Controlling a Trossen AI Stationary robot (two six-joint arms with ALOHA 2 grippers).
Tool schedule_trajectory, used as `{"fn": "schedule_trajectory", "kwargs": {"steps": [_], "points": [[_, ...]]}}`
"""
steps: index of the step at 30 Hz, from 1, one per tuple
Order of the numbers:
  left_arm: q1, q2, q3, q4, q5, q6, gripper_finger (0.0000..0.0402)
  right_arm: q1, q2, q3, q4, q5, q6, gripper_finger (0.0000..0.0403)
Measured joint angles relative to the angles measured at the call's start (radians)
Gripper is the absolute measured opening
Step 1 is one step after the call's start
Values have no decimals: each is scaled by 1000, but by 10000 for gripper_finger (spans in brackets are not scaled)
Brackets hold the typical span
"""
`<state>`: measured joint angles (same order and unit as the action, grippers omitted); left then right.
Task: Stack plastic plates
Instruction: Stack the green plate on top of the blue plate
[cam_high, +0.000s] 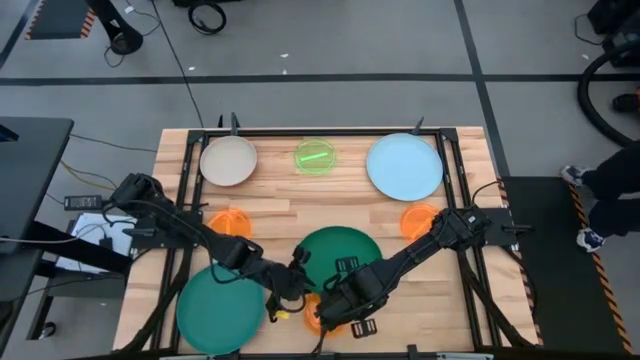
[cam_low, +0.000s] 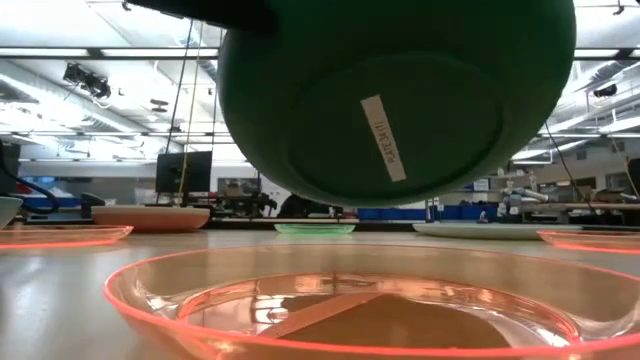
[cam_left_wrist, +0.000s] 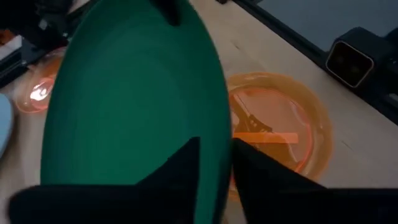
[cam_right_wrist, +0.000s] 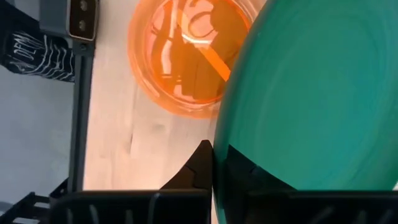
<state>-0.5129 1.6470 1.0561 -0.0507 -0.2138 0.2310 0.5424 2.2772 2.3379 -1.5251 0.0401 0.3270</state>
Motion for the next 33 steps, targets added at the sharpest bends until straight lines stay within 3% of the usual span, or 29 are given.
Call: {"fn": "schedule_trajectory", "kwargs": {"steps": [4, 10, 14, 17, 22, 27, 33], "points": [[-3, 1, 0, -17, 2, 17, 16, -7, 0, 0, 2, 9, -21, 44], [-25, -12, 0, -69, -71, 25, 16, -13, -3, 16, -23, 39, -32, 83], [-70, -54, 51, -275, -144, -21, 15, -15, -80, 18, -48, -10, 45, 102], [-119, -70, 115, -484, -152, -127, 15, 5, -145, 19, -41, 11, 126, 106], [-258, -71, 215, -802, -148, -403, 15, 72, -235, 19, -33, 235, 202, 99], [-426, -71, 219, -911, -150, -749, 15, 150, -256, 19, -13, 409, 268, 92], [-596, -71, 241, -976, -144, -1066, 15, 196, -253, 17, -5, 486, 293, 91]]}}
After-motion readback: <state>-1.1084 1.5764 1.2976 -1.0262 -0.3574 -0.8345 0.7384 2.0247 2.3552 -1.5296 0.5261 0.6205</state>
